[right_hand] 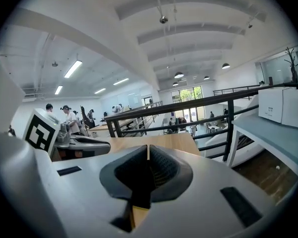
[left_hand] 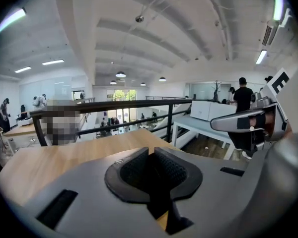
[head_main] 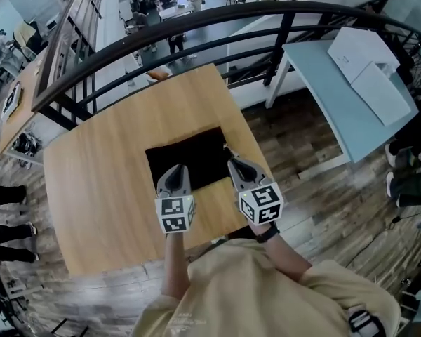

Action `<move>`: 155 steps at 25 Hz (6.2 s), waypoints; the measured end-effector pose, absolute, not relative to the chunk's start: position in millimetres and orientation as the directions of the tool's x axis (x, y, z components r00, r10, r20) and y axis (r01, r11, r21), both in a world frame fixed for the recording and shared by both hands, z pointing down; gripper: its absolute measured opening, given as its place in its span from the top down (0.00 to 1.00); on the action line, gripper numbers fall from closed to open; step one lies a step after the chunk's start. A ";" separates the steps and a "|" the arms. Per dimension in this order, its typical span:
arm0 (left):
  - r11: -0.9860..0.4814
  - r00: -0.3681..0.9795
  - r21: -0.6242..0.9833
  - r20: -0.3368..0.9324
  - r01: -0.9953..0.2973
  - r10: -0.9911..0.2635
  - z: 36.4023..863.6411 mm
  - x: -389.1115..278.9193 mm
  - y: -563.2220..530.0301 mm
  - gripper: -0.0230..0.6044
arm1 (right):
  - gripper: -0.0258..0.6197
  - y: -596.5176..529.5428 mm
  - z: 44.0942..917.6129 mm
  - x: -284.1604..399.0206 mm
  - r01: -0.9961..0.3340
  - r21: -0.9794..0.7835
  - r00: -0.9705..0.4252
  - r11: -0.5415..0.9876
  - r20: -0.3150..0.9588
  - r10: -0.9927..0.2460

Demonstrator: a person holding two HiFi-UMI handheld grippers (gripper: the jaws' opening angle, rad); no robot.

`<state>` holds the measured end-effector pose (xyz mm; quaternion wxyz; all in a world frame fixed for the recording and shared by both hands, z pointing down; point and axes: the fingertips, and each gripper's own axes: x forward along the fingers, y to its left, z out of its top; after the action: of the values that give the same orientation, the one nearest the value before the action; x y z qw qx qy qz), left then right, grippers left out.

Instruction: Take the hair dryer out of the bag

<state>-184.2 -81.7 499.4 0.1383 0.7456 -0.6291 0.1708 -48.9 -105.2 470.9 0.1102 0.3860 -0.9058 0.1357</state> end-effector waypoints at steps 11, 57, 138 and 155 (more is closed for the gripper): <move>-0.252 0.223 0.059 0.681 -0.966 -0.698 599.5 -161.9 -136.0 0.56 | 0.93 -151.2 508.1 -38.8 -0.716 -0.195 -0.687 0.671 0.367 -0.627; -0.032 0.245 0.305 0.692 -0.952 -0.680 606.1 -216.1 -165.1 0.93 | 0.93 -199.4 656.8 -95.4 -0.012 0.104 -0.713 0.995 0.697 -0.081; 0.043 0.284 0.457 0.621 -0.888 -0.730 648.9 -212.5 -173.0 0.93 | 0.73 -220.1 642.1 38.6 -0.808 0.002 -0.458 0.590 0.628 -0.629; -0.024 0.326 0.445 0.618 -0.895 -0.715 667.5 -203.9 -175.9 0.86 | 0.72 -195.2 720.3 22.1 -0.919 0.011 -0.262 0.395 0.730 -0.631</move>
<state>-203.9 -175.9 667.5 0.4044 0.7068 -0.5698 0.1112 22.1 -195.2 720.3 0.3349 0.5066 -0.7650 0.2146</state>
